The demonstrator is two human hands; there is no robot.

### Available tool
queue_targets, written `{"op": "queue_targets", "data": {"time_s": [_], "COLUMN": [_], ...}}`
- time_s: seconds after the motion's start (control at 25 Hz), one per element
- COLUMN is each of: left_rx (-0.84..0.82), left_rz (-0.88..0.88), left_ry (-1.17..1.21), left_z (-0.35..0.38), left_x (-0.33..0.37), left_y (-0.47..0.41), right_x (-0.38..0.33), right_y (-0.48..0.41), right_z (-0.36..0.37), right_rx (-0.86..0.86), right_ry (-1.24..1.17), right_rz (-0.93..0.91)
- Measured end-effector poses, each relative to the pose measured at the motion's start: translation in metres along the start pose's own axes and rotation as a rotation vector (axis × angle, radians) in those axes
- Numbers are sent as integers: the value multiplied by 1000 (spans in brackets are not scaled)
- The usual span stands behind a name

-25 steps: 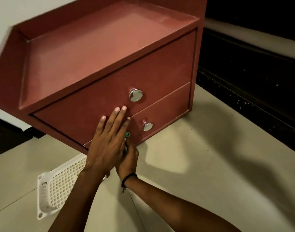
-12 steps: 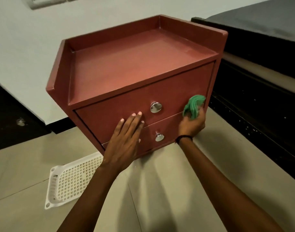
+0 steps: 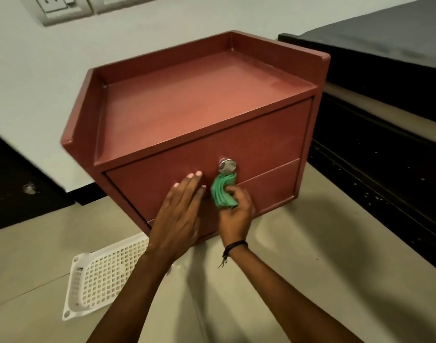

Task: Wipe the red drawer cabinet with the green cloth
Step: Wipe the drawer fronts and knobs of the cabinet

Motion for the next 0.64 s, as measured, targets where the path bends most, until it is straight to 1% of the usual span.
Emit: {"op": "queue_targets", "data": {"time_s": [0.04,0.12,0.16,0.2,0.24,0.32,0.44,0.52,0.64], "left_rx": [-27,-57,-61,-62,-63,-60,-49,-48,-78], "left_rz": [0,14,11,12,19,20,-36,-73,-78], "left_ry": [-2,-8,-17,-27,-35,-34,34,93,133], "left_z": [-1,-3,-4,-5,-5,-4,-10,-14,-14], "left_x": [0,0,-3,-7,-10,-14,-10,-3,4], "left_y": [0,2,5,7,10,15,8,2,-4], "right_x": [11,36,45,45,42,25,5,2,-1], "right_y": [-15,-49,-62,-68,-66,-43,3,11,9], "right_z": [-11,-38,-47,-51,-50,-33,-2,6,7], "right_rx": [100,328,404,438,423,271,-46,-162,-320], "right_ry": [16,56,81,101,99,23,-44,-70,-148], "right_rz": [31,159,207,227,225,190,158,187,218]}}
Point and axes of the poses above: each hand's wrist, its own y-axis away from the middle knuckle, its own z-axis out of the palm, x = y × z, the point moved 5 cm from there along -y, towards the middle knuckle, and after that the axes turned 10 degrees about -z, right-handed, at the moved point
